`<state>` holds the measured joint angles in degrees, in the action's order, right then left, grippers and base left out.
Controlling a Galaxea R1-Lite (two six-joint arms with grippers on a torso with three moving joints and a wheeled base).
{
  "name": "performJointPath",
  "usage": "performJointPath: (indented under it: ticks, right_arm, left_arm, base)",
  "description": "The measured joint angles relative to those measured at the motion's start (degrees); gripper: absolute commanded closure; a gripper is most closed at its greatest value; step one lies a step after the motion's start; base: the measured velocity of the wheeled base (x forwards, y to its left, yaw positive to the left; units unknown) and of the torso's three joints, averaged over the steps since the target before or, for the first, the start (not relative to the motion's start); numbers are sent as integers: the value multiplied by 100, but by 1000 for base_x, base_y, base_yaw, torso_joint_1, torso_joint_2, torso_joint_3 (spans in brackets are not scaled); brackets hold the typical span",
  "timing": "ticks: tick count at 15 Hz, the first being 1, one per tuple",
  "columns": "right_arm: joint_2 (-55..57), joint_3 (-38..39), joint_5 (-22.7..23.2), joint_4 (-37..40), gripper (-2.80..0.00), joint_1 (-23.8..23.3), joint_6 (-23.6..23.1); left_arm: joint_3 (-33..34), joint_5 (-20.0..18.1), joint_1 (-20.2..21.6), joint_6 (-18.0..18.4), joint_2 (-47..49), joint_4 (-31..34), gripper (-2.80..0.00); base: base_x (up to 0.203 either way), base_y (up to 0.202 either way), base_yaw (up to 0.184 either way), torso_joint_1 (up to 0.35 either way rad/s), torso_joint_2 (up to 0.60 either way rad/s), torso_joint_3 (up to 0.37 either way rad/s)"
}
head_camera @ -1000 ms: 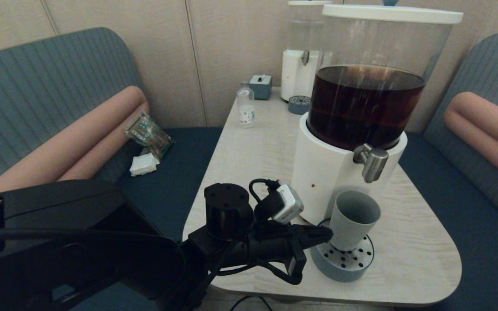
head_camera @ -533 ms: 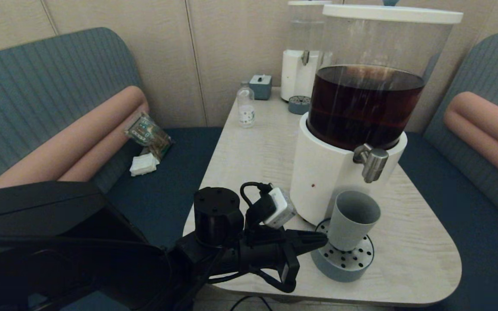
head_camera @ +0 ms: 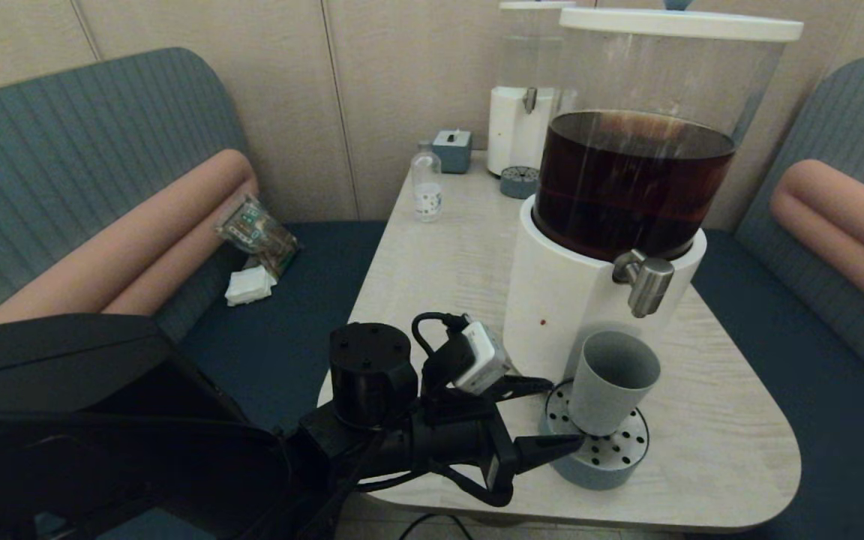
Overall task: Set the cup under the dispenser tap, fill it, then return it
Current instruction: Place the cup next to the water dispenser
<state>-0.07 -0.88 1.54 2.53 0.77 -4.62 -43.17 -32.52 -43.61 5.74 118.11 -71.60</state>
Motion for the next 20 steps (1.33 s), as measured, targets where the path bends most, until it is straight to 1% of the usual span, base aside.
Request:
performJointPath:
  ticks: [8,12,20]
  right_arm:
    - [0,0,1,1,0,0,-1]
    - [0,0,0,3,0,0,0]
    - [0,0,1,3,0,0,0]
  left_arm:
    - [-61,30,6,0,28,1,-280]
    - [-300,34,17,5,232,-17,-280]
    - [-1034,37,20,12,832,-17,-280]
  base:
    - [0,0,0,0,0,0]
    - [0,0,0,0,0,0]
    - [0,0,0,0,0,0]
